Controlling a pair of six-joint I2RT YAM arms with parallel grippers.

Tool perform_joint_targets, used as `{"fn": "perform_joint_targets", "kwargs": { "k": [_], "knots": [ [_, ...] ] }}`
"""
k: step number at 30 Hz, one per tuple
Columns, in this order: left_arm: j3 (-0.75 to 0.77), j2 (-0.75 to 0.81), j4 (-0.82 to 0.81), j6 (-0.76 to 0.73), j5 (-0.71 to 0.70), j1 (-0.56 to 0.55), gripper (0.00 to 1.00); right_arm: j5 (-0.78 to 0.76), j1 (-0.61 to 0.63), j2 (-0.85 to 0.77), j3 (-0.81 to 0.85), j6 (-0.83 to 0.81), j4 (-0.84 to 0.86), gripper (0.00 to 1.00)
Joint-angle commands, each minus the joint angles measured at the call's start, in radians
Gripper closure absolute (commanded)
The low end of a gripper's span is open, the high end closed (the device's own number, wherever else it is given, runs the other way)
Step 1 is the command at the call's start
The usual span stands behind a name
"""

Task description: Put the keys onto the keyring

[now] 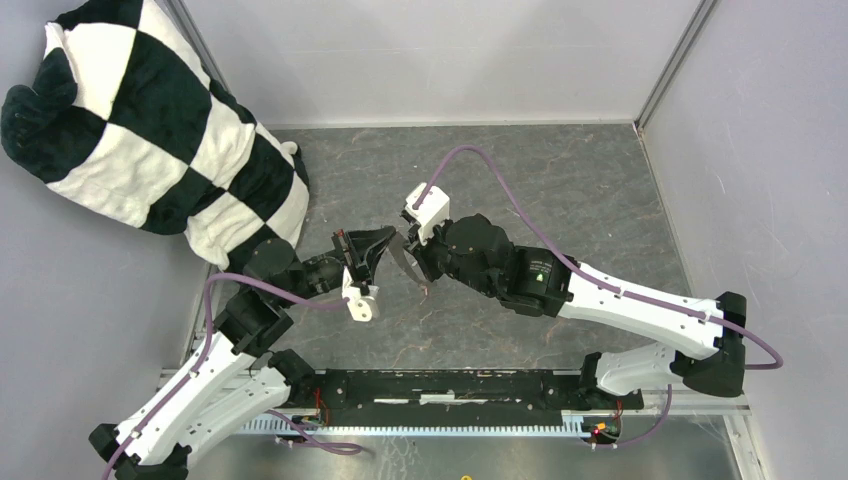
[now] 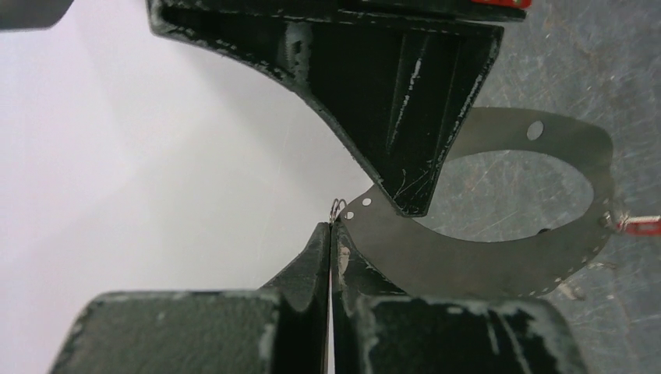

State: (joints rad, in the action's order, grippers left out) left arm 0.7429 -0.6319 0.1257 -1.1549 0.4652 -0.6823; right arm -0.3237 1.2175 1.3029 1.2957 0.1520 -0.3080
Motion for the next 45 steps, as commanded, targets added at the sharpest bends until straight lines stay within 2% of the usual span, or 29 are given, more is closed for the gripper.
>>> {"fn": "perform_joint_targets", "kwargs": {
  "k": [1,4,7,10,14,18,19,22,25,26,28,30,31,34,36,39,42,45],
  "knots": [
    [0.058,-0.021,-0.011,0.223,0.031,-0.003,0.98,0.015,0.013,-0.051,0.01,-0.008,0.104,1.0],
    [0.083,-0.046,-0.012,0.378,0.043,-0.003,0.98,0.044,0.013,-0.085,-0.025,-0.009,0.154,0.96],
    [0.091,-0.065,-0.022,0.529,0.039,-0.003,0.98,0.089,0.012,-0.122,-0.057,-0.006,0.202,0.77],
    [0.084,-0.069,-0.054,0.655,0.027,-0.003,0.98,0.125,0.013,-0.167,-0.09,-0.006,0.245,0.66],
    [0.083,-0.071,-0.066,0.745,0.079,-0.002,0.98,0.141,0.012,-0.213,-0.112,-0.005,0.266,0.61],
    [0.09,-0.077,-0.05,0.758,0.15,-0.002,0.98,0.11,0.011,-0.263,-0.125,-0.06,0.245,0.62],
    [0.092,-0.078,-0.031,0.743,0.166,-0.002,0.98,0.095,0.011,-0.281,-0.141,-0.077,0.248,0.61],
    [0.105,-0.093,0.067,0.667,0.154,0.003,0.98,0.058,0.01,-0.313,-0.226,-0.13,0.254,0.53],
    [0.129,-0.132,0.309,0.418,0.215,0.007,0.98,-0.005,0.01,-0.32,-0.342,-0.128,0.238,0.4],
    [0.134,-0.149,0.407,0.359,0.232,0.007,0.94,-0.044,0.005,-0.32,-0.375,-0.093,0.22,0.37],
    [0.148,-0.191,0.582,0.198,0.271,0.007,0.68,-0.079,0.0,-0.32,-0.456,-0.007,0.192,0.33],
    [0.14,-0.23,0.763,-0.086,0.291,0.007,0.57,-0.068,-0.001,-0.315,-0.556,0.133,0.181,0.3],
    [0.124,-0.24,0.804,-0.155,0.28,0.007,0.55,-0.026,-0.003,-0.31,-0.597,0.182,0.188,0.29],
    [0.083,-0.228,0.721,-0.127,0.25,0.007,0.56,0.118,-0.001,-0.29,-0.715,0.299,0.221,0.25],
    [0.063,-0.199,0.665,-0.118,0.264,0.007,0.57,0.154,-0.003,-0.287,-0.795,0.358,0.248,0.24],
    [0.015,-0.163,0.685,-0.227,0.3,0.007,0.55,0.229,-0.047,-0.27,-0.903,0.442,0.371,0.24],
    [-0.017,-0.152,0.74,-0.334,0.291,0.007,0.55,0.302,-0.092,-0.204,-0.927,0.483,0.439,0.25],
    [-0.026,-0.156,0.741,-0.341,0.275,0.007,0.55,0.322,-0.095,-0.116,-0.893,0.46,0.451,0.28]
  ]
}}
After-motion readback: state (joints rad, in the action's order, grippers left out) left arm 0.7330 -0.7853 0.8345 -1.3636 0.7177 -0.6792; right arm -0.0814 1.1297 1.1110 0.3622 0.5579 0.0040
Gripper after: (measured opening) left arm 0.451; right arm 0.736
